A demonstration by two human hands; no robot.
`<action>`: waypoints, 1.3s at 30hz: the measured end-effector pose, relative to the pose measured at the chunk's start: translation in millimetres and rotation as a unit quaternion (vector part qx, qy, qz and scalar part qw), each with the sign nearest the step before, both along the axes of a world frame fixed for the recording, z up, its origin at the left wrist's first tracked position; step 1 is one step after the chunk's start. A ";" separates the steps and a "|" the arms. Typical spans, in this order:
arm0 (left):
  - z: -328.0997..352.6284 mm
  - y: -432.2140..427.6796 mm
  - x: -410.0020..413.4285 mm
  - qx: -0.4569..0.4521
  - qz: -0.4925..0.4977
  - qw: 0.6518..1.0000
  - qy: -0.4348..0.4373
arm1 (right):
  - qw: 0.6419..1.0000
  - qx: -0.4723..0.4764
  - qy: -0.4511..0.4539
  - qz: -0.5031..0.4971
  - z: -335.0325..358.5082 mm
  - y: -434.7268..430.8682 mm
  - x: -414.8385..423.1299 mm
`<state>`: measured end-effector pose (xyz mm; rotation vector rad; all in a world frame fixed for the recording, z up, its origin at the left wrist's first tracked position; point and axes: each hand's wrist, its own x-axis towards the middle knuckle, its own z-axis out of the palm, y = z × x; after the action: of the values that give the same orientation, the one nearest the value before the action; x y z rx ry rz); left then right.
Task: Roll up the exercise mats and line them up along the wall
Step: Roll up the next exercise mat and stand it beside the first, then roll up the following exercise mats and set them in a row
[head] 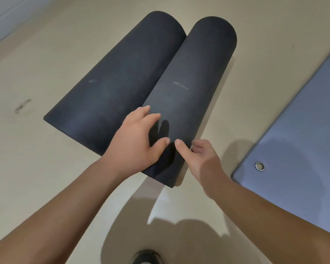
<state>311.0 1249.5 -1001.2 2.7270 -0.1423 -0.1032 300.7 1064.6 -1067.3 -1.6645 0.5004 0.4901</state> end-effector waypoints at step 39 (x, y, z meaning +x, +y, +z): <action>-39.8 -78.6 72.9 0.270 0.025 0.958 0.095 | 0.969 -0.119 0.072 0.203 26.7 -98.2 20.0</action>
<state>383.9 1170.8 -1040.9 3.2376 0.0169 -0.4487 320.7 966.4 -1040.5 -1.9823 0.3306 0.8835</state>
